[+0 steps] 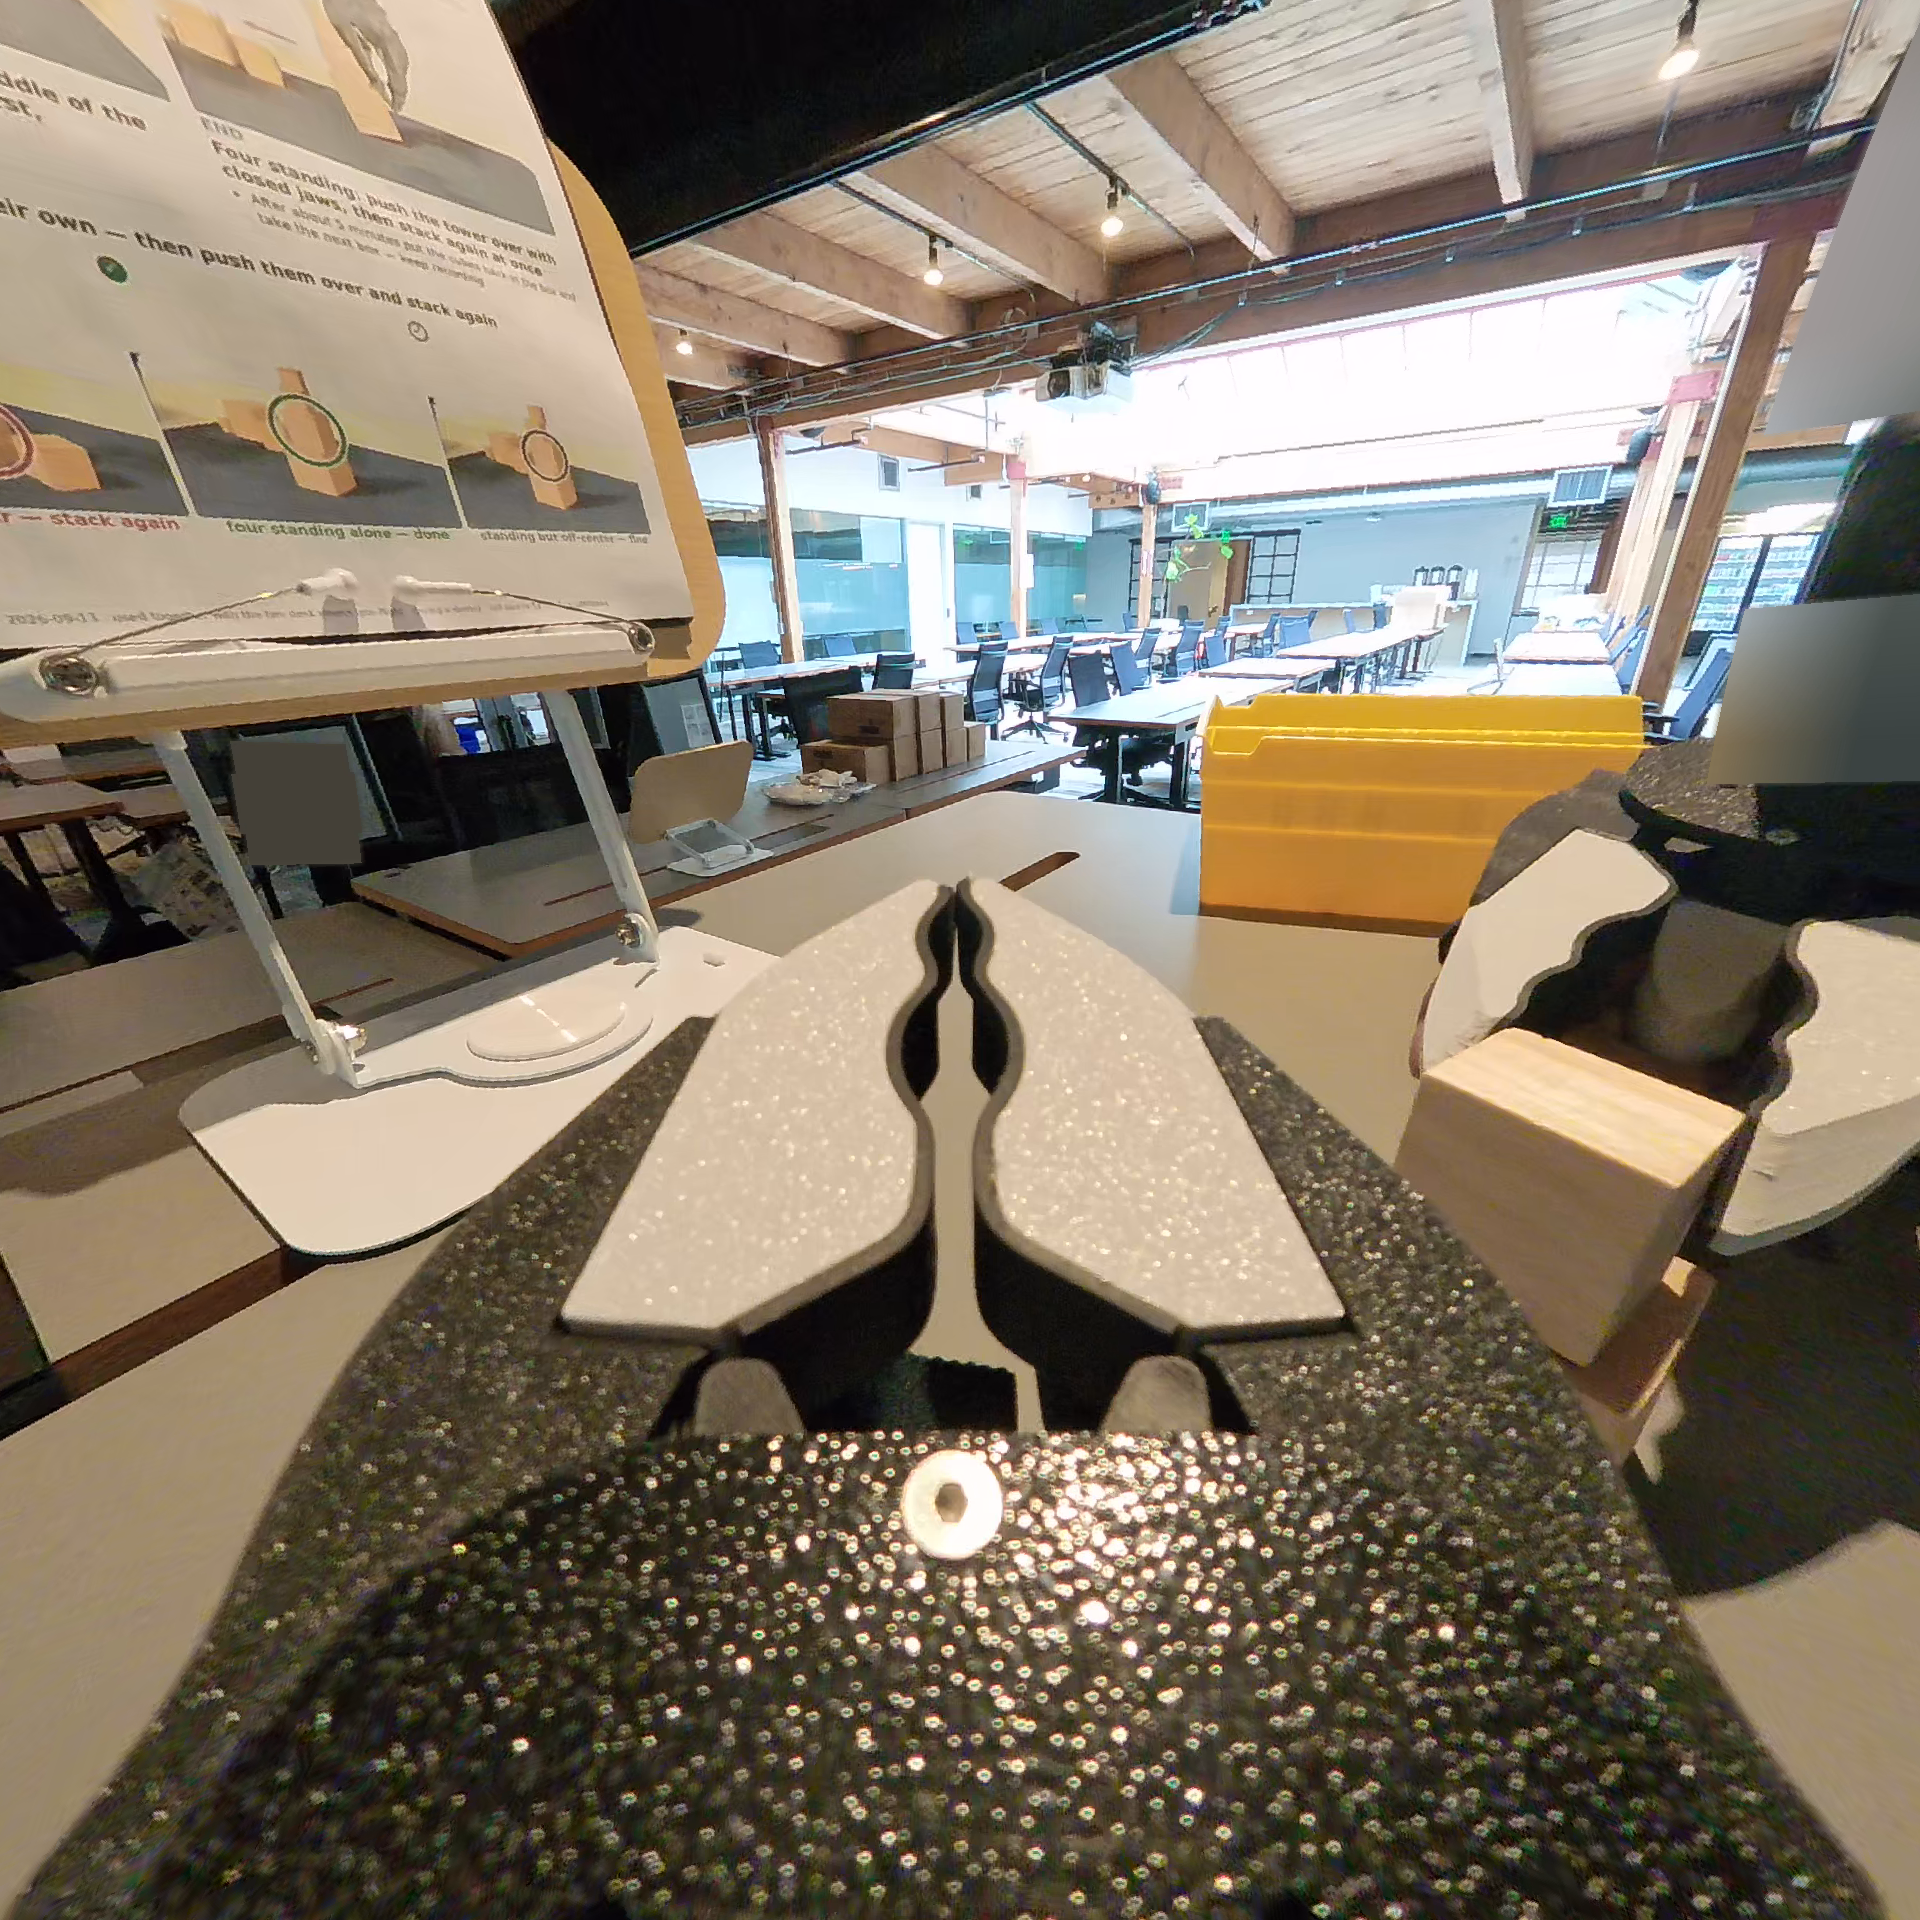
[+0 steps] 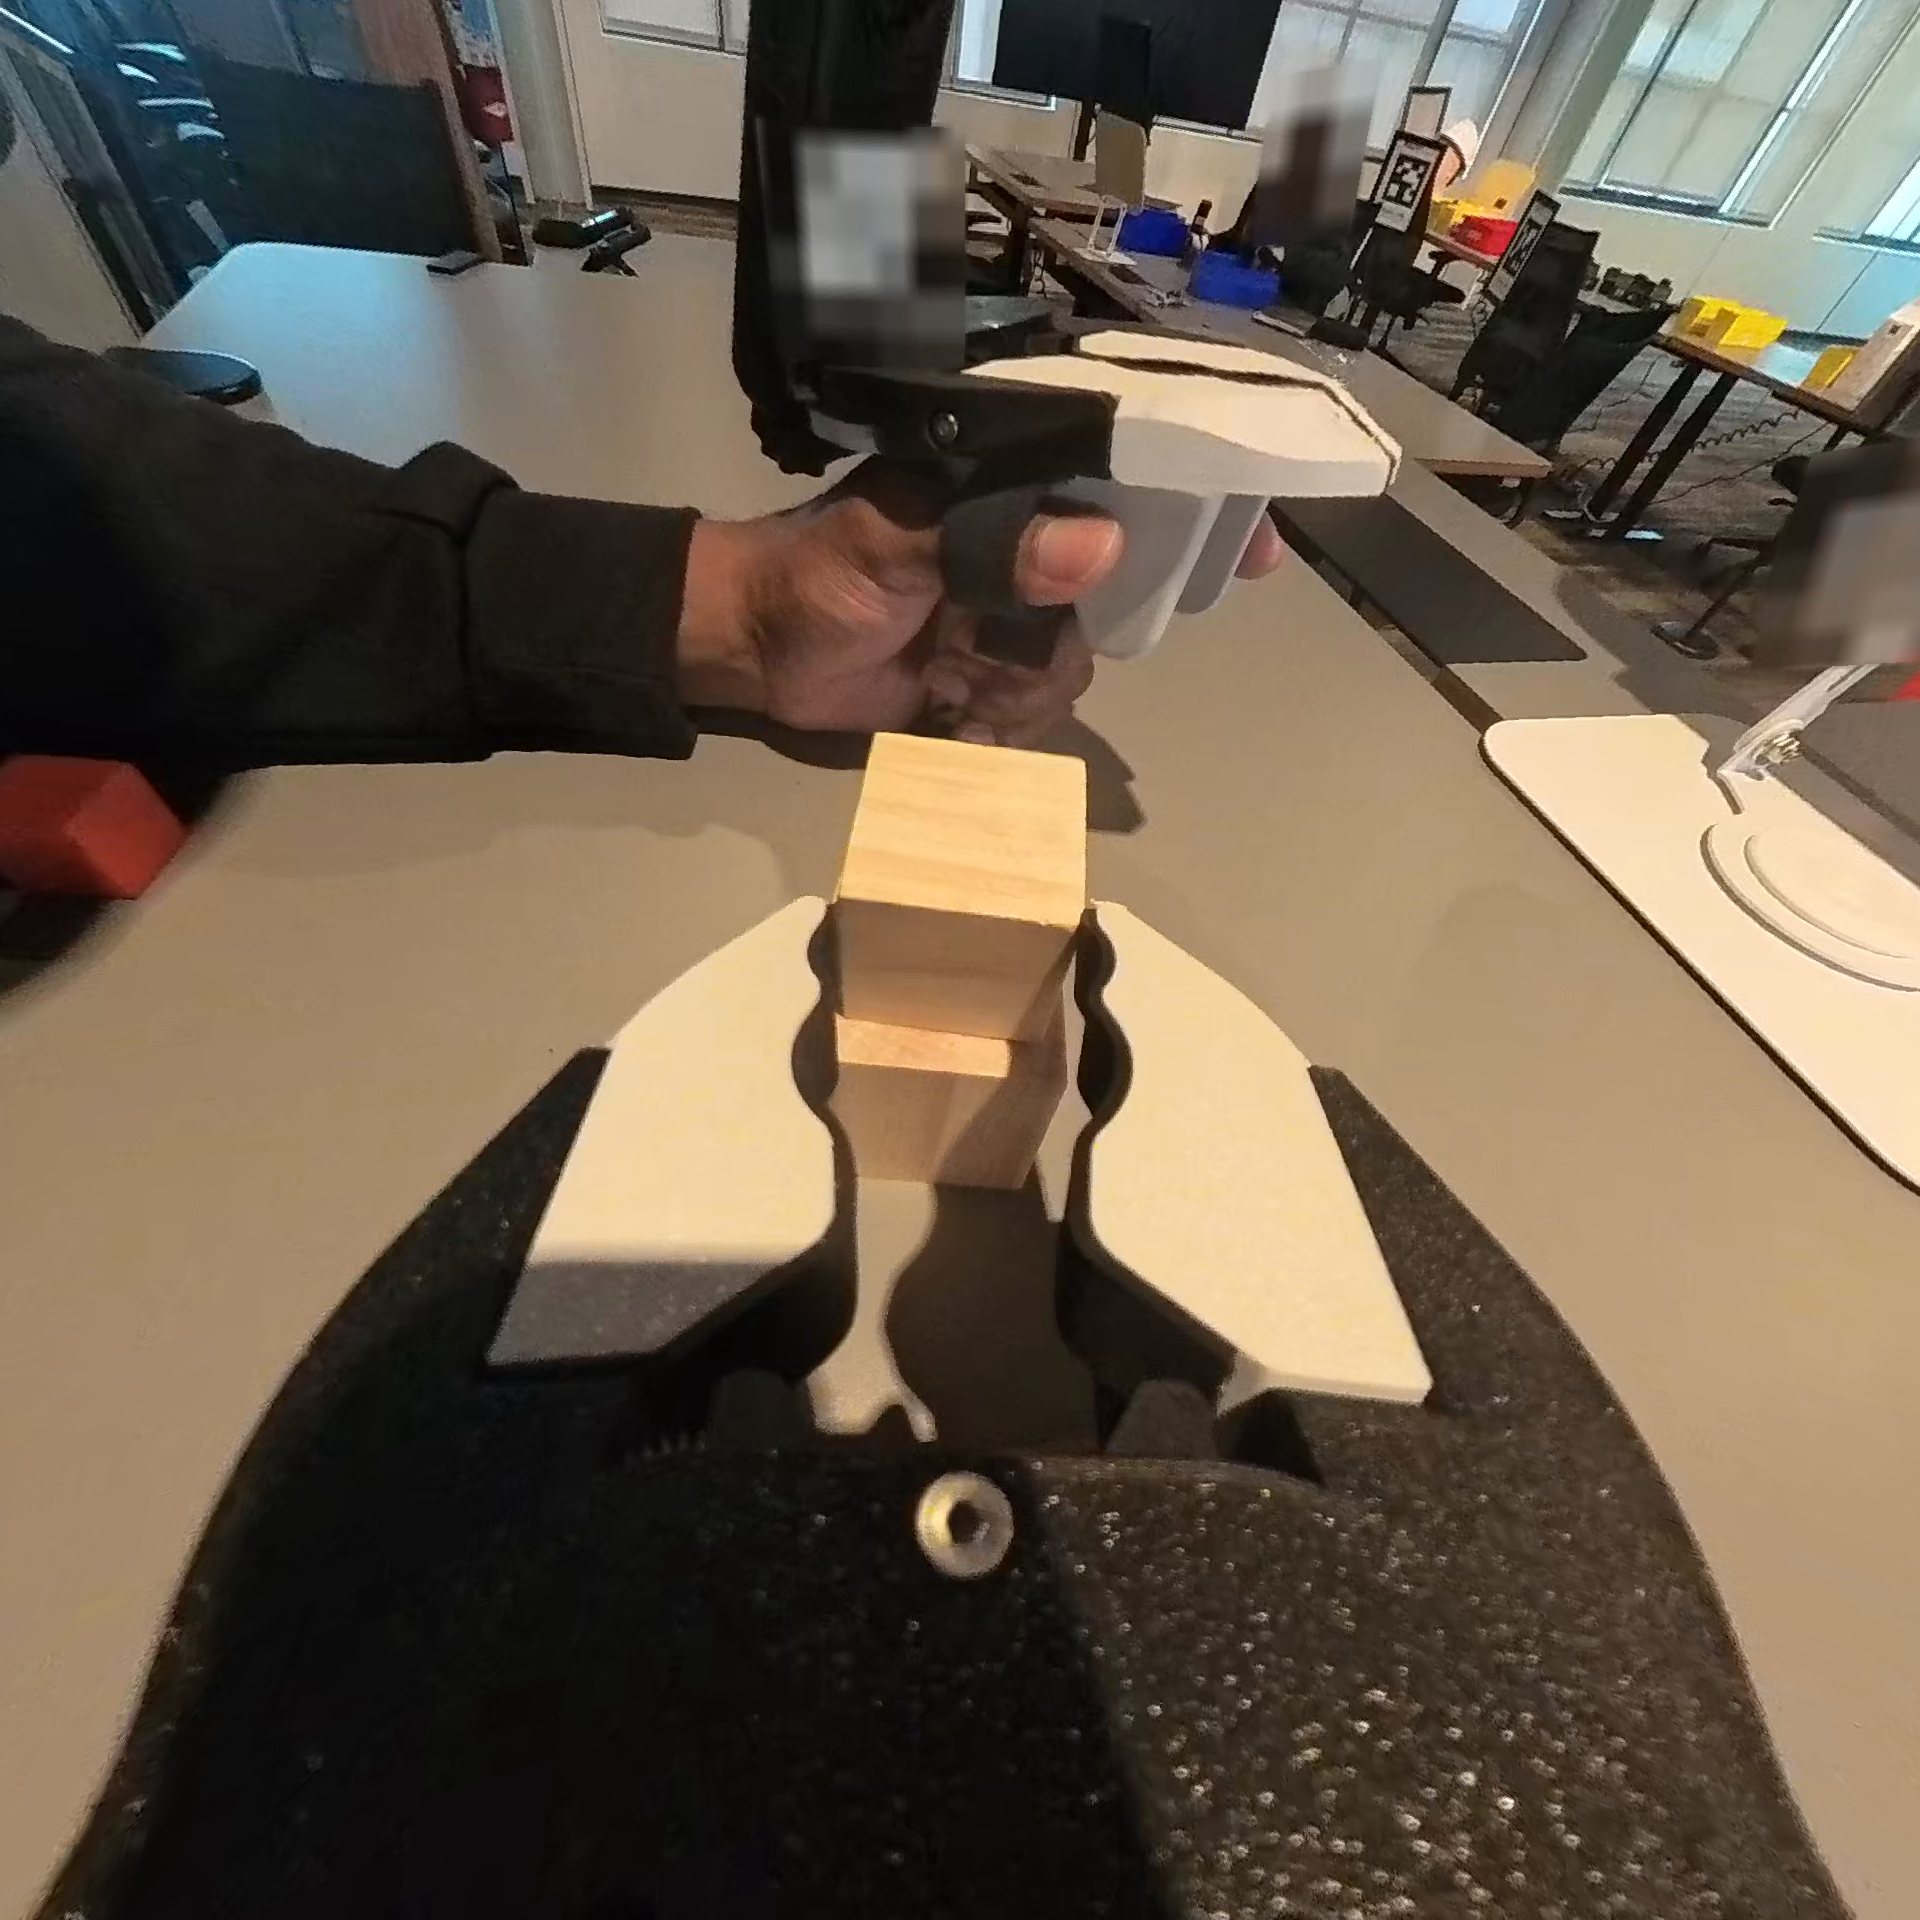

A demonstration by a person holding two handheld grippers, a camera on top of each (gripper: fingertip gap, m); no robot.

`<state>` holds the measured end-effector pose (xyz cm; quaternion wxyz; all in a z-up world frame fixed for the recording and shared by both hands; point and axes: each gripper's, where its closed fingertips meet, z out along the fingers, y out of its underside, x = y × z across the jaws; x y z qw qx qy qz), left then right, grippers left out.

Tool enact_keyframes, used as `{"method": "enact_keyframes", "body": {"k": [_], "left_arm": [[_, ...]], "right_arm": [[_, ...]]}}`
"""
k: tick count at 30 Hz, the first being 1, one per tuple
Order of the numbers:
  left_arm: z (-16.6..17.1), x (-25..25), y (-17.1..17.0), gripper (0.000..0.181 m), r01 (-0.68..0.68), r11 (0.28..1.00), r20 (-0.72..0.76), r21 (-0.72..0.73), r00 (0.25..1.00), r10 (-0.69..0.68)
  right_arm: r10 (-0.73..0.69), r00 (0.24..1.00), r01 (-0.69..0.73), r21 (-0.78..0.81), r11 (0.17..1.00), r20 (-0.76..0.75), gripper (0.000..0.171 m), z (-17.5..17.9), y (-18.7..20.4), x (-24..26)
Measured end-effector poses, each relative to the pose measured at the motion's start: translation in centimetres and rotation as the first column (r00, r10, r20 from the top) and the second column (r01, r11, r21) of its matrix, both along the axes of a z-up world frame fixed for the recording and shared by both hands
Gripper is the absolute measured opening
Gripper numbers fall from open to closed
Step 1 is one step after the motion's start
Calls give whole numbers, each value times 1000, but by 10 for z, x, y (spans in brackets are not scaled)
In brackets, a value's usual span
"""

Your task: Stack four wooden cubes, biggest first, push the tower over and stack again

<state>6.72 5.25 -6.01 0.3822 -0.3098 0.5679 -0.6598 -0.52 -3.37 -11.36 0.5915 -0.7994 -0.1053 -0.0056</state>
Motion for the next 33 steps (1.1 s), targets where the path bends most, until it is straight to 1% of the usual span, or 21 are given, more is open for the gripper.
{"method": "enact_keyframes", "body": {"k": [7,11,14,17,19,21,22,24,26,28,30,33], "left_arm": [[0,0,-1,0,2,1000,-1,3,1000,-2],[0,0,0,0,3,1000,0,2,1000,-3],[0,0,0,0,4,1000,0,-1,1000,-4],[0,0,-1,0,6,1000,0,1,1000,-6],[0,0,-1,0,6,1000,-2,0,1000,-6],[0,0,-1,0,7,1000,-2,-1,1000,-7],[0,0,-1,0,7,1000,-3,0,1000,-7],[0,0,-1,0,7,1000,-3,0,1000,-7],[0,0,0,0,7,1000,-3,-1,1000,-7],[0,0,0,0,7,1000,-3,0,1000,-7],[0,0,0,0,7,1000,-1,0,1000,-7],[0,0,0,0,7,1000,-2,-5,1000,-7]], "right_arm": [[0,999,1,-12,1000,41,45,-2,0,-1],[38,996,-36,-37,999,77,56,-3,-6,-3],[61,995,-59,-29,998,79,59,5,-18,1],[69,995,-72,40,997,76,57,28,-32,2],[114,991,-122,115,986,77,50,49,-37,-13],[221,974,-227,173,958,52,44,64,-38,-46],[285,958,-288,179,941,42,42,65,-36,-68],[379,924,-382,121,916,51,41,52,-26,-112],[416,906,-417,1,909,80,41,22,-12,-149],[430,898,-419,-111,901,98,42,-10,1,-177],[434,897,-412,-188,892,91,43,-31,8,-198],[407,913,-390,-216,895,39,44,-37,15,-215]]}}
